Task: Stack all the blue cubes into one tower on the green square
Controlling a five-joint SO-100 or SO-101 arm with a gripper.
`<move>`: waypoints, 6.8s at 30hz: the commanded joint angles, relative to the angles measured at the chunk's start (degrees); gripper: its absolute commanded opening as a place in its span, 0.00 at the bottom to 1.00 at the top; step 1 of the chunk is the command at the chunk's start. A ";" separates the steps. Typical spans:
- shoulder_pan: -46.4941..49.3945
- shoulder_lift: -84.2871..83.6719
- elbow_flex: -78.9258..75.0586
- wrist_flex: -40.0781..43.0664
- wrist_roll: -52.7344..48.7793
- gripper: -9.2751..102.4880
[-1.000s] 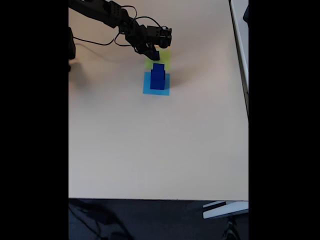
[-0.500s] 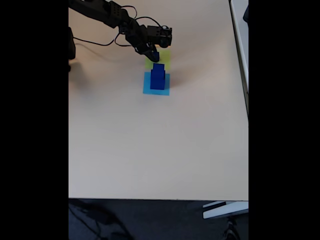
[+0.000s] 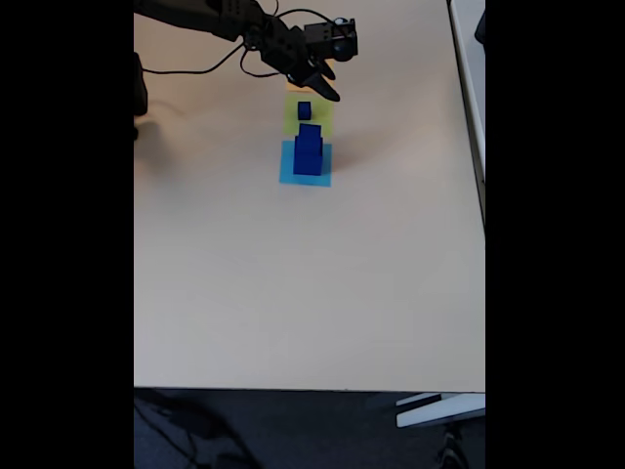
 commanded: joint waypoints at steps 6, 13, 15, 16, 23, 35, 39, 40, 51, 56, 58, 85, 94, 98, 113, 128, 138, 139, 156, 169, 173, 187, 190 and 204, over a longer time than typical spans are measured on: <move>-5.01 -4.48 -12.92 7.65 10.55 0.28; -8.96 -8.44 -22.50 21.88 14.77 0.28; -9.32 -8.79 -22.15 22.06 15.03 0.28; -9.58 -8.88 -22.15 22.41 15.12 0.28; -11.95 -12.22 -23.20 22.94 18.28 0.28; -14.06 -15.03 -23.91 22.68 20.65 0.28; -14.15 -15.64 -23.55 22.85 20.65 0.28; -14.24 -15.73 -23.29 22.94 20.65 0.28; -14.06 -14.94 -18.81 22.50 19.42 0.28; -13.97 -15.03 -17.49 22.68 18.54 0.28; -13.97 -15.12 -16.88 22.68 18.54 0.28; -12.83 -19.07 -23.29 23.91 15.73 0.27; -12.83 -18.98 -23.29 24.26 15.56 0.25; -12.74 -18.98 -23.20 24.35 15.38 0.21; -11.78 -18.54 -23.12 24.35 13.71 0.14; -10.28 -16.17 -23.03 24.70 11.34 0.08; -6.15 -8.61 -25.22 32.34 7.73 0.08; -5.54 -7.73 -25.22 32.87 7.21 0.08; 0.70 2.02 -12.30 30.06 0.53 0.08; 1.41 2.90 -5.45 24.08 2.11 0.08; 1.85 2.99 -5.19 24.08 1.93 0.08; 2.90 3.43 -4.04 24.08 2.11 0.08; 2.90 3.34 -4.04 24.08 2.20 0.08; 2.99 3.16 -3.08 23.64 2.90 0.09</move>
